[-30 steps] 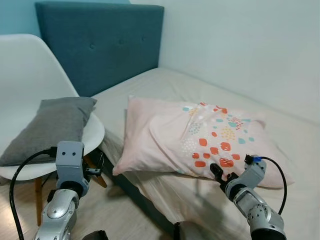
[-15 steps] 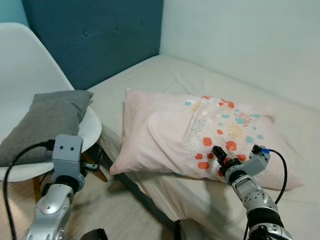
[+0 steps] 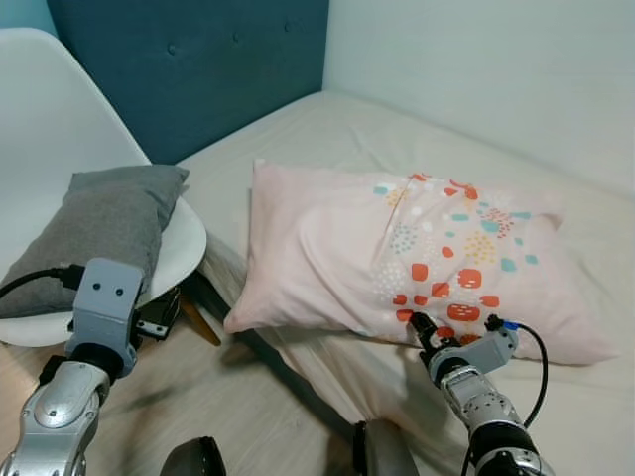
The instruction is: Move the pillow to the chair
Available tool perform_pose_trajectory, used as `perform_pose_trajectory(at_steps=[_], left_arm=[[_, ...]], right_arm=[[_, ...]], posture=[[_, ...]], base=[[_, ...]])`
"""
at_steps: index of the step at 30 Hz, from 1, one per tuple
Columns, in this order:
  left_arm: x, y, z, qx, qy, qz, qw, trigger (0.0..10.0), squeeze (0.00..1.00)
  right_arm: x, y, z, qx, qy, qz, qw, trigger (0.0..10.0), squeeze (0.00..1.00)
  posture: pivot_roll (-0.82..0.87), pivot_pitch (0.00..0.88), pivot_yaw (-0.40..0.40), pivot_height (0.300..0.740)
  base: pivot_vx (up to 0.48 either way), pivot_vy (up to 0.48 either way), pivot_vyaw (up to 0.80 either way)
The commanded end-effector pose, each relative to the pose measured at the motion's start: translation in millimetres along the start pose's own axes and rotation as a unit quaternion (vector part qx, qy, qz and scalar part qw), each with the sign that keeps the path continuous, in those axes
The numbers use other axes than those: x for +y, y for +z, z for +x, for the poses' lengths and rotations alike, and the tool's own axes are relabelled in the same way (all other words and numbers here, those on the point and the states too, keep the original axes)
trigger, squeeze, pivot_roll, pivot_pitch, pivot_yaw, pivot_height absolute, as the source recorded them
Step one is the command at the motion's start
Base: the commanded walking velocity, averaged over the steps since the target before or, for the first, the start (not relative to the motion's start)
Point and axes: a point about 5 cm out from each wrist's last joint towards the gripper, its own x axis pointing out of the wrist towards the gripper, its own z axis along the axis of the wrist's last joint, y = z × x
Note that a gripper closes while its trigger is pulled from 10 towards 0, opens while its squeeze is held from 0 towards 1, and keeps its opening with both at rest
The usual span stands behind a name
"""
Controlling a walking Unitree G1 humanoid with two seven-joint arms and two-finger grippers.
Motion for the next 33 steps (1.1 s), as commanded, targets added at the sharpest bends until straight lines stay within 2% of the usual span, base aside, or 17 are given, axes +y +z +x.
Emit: perform_pose_trajectory(at_steps=[1,2,6,11,13,16,24,29,30,32,33], left_arm=[[3.4,3,-2.9,0.002,-0.004,0.022,1.000,10.0,0.00],[3.4,3,-2.9,0.002,-0.004,0.022,1.000,10.0,0.00],[6.7,10,-6.8,-0.010,-0.007,0.057,0.998,10.0,0.00],[8.6,14,-8.2,-0.013,-0.005,0.067,0.998,10.0,0.00],[8.5,14,-8.8,-0.014,-0.006,0.070,0.997,10.0,0.00],[8.9,17,-13.3,-0.015,-0.008,0.078,0.997,10.0,0.00],[10.9,19,-17.4,-0.014,-0.015,0.097,0.995,10.0,0.00],[14.1,25,-20.2,-0.018,-0.016,0.104,0.994,10.0,0.00],[15.5,27,-20.6,-0.018,-0.014,0.106,0.994,10.0,0.00],[15.5,27,-20.6,-0.018,-0.014,0.106,0.994,10.0,0.00],[15.9,28,-22.8,-0.018,-0.012,0.106,0.994,10.0,0.00]], right_arm=[[-9.1,-5,-3.7,-0.004,0.002,0.038,0.999,10.0,0.00],[-9.1,-5,-3.7,-0.004,0.002,0.038,0.999,10.0,0.00],[-1.1,0,-4.9,-0.021,0.103,0.118,0.987,10.0,0.00],[8.9,11,-3.9,-0.034,0.170,0.158,0.972,10.0,0.00],[10.6,13,-3.2,-0.038,0.175,0.161,0.971,10.0,0.00],[21.4,24,0.7,-0.054,0.198,0.163,0.965,10.0,0.00],[38.9,28,6.5,-0.061,0.224,0.163,0.959,10.0,0.00],[54.6,29,11.7,-0.067,0.235,0.140,0.960,10.0,0.00],[62.2,30,13.9,-0.066,0.239,0.122,0.961,10.0,0.00],[62.2,30,13.9,-0.066,0.239,0.122,0.961,10.0,0.00],[70.4,32,14.9,-0.065,0.258,0.111,0.958,0.0,0.00]], posture=[[-0.02,0.172,-0.060,0.491],[-0.02,0.172,-0.060,0.491],[0.00,0.204,-0.045,0.491],[0.03,0.225,-0.036,0.491],[0.03,0.225,-0.036,0.491],[0.04,0.242,-0.028,0.491],[0.07,0.268,-0.013,0.491],[0.09,0.287,-0.008,0.491],[0.10,0.294,-0.009,0.491],[0.10,0.294,-0.009,0.491],[0.10,0.300,-0.011,0.491]], base=[[0.000,0.000,0.00],[0.000,0.000,0.00],[0.000,0.000,0.00],[0.000,0.000,0.00],[0.000,0.000,0.00],[0.000,0.000,0.00],[0.000,0.000,0.00],[0.000,0.000,0.00],[0.000,0.000,0.00],[0.000,0.000,0.00],[0.000,0.000,0.00]])
